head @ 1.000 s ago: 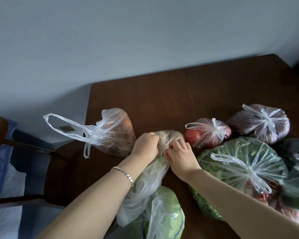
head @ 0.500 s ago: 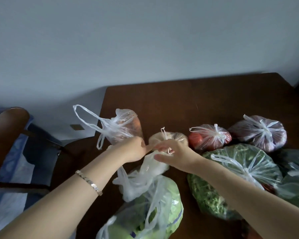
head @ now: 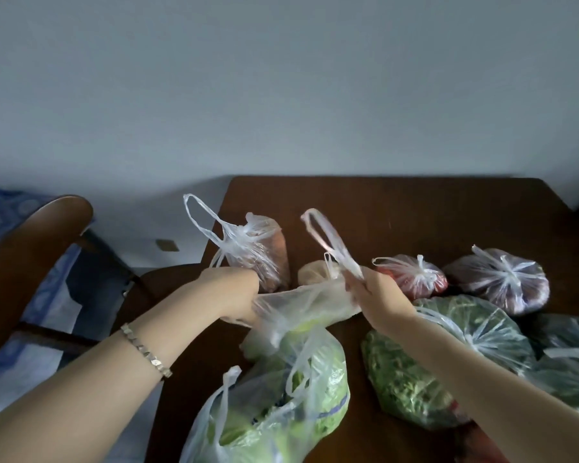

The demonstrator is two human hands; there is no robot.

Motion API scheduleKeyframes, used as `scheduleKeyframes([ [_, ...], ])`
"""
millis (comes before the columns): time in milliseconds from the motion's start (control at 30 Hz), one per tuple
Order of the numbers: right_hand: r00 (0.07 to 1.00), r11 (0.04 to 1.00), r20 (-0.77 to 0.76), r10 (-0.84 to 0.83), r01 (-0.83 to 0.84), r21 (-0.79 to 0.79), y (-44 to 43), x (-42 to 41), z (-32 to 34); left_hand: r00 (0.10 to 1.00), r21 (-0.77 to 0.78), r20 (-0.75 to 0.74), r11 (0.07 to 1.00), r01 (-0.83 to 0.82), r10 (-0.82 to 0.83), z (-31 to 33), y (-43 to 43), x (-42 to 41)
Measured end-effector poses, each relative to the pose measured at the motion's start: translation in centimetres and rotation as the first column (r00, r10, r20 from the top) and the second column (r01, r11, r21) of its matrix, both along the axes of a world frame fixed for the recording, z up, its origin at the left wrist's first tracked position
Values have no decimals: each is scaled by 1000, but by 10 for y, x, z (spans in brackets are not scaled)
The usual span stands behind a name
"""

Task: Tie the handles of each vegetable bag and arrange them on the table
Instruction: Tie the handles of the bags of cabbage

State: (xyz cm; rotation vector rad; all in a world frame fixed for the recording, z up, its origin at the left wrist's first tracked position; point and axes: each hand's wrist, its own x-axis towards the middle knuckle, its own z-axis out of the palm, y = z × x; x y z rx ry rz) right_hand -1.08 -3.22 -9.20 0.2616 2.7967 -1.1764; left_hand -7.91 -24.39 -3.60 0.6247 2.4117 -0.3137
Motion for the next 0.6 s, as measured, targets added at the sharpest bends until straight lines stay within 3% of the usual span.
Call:
scheduleKeyframes([
  [100, 998, 998, 0, -59, 59, -37, 8, 14, 0, 979, 152, -190, 988, -41, 70, 3, 0, 0],
  [200, 983, 967, -26, -181, 173, -189, 14, 26, 1, 946, 426, -128, 878, -218, 297, 11, 5, 3],
  [233, 975, 949, -40, -219, 202, -244, 17, 28, 3, 911, 542, -19, 770, -337, 412, 13, 8, 4],
  [300, 967, 922, -96, -236, 192, -336, 21, 34, 8, 756, 700, 307, 401, -591, 578, 19, 15, 5],
  [367, 962, 905, -168, -214, 130, -406, 21, 38, 12, 577, 678, 619, 8, -735, 533, 25, 22, 7],
  [433, 954, 877, -198, -225, 110, -468, 20, 41, 17, 538, 630, 754, -181, -755, 377, 29, 30, 10],
  [500, 951, 810, -192, -242, 90, -580, 15, 40, 23, 586, 629, 777, -258, -733, 229, 31, 38, 16],
  [533, 951, 754, -179, -250, 75, -652, 12, 38, 25, 621, 648, 762, -247, -721, 186, 32, 41, 22],
  [600, 958, 603, -87, -272, 99, -791, 7, 32, 30, 723, 750, 659, -110, -652, 209, 26, 47, 36],
])
